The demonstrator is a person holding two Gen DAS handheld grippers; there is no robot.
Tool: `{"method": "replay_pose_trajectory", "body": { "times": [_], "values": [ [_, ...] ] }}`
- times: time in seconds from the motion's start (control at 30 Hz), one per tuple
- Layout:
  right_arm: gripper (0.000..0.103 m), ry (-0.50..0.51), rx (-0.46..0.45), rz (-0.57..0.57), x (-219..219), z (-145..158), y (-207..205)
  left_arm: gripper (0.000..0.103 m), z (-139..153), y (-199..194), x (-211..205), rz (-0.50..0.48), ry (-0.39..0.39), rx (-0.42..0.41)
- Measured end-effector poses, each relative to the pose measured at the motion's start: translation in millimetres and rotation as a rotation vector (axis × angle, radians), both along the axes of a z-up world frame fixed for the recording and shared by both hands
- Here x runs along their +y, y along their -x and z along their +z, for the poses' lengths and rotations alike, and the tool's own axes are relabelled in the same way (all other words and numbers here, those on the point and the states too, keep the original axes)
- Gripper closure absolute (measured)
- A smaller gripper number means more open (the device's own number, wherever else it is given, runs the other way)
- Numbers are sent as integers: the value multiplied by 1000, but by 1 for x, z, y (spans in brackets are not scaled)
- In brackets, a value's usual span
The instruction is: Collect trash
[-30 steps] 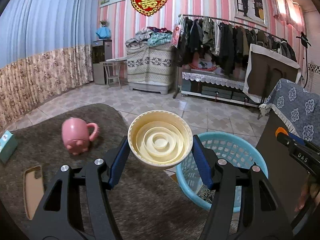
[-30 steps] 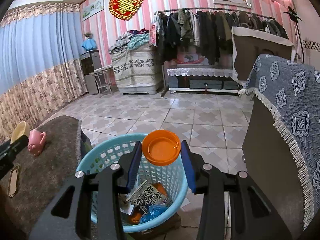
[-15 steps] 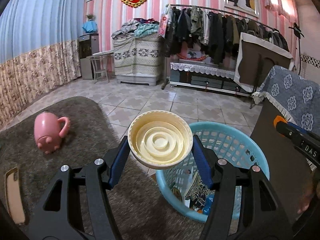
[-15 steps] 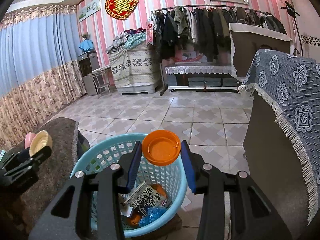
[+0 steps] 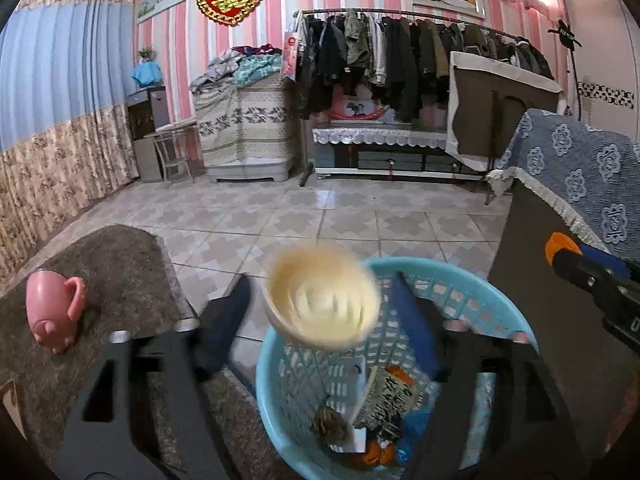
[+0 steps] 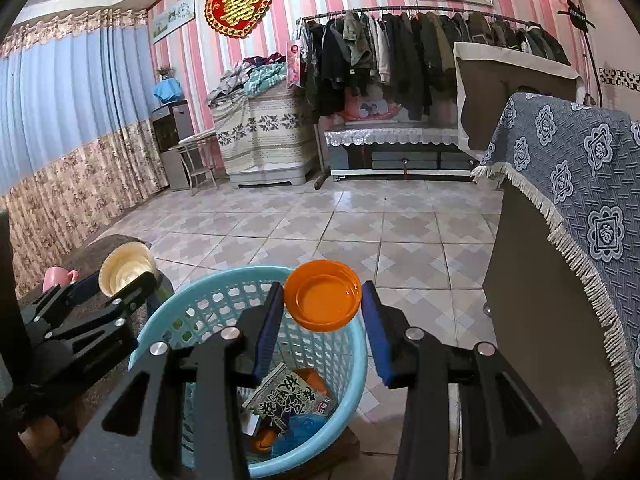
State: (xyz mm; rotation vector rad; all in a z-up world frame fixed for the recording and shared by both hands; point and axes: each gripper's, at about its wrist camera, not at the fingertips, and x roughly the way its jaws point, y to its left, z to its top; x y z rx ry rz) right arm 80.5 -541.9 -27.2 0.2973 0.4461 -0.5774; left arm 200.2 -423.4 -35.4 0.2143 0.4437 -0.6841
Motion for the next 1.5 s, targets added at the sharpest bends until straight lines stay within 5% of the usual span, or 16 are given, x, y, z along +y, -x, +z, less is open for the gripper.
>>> {"method": "replay_pose_trajectory", "body": {
  "times": [0.23,0.77,0.9,1.13,1.27,1.5],
  "values": [
    [63,1,8,18,5,-4,-8,7,8,-9,19,88,-7,-11],
    [62,-3,36,76,40,-21,-53,6,41,-6,123,309,32,-75],
    [34,-4,44,89,46,-24,-65,6,47,-12,148,364,69,-54],
    [13,50,66,113,61,-14,-66,5,58,-2,180,423,57,-78],
    [4,72,55,151,72,-4,-61,5,67,14,202,461,67,-100],
    [4,115,54,288,104,9,-50,5,73,44,251,568,38,-90]
  ]
}}
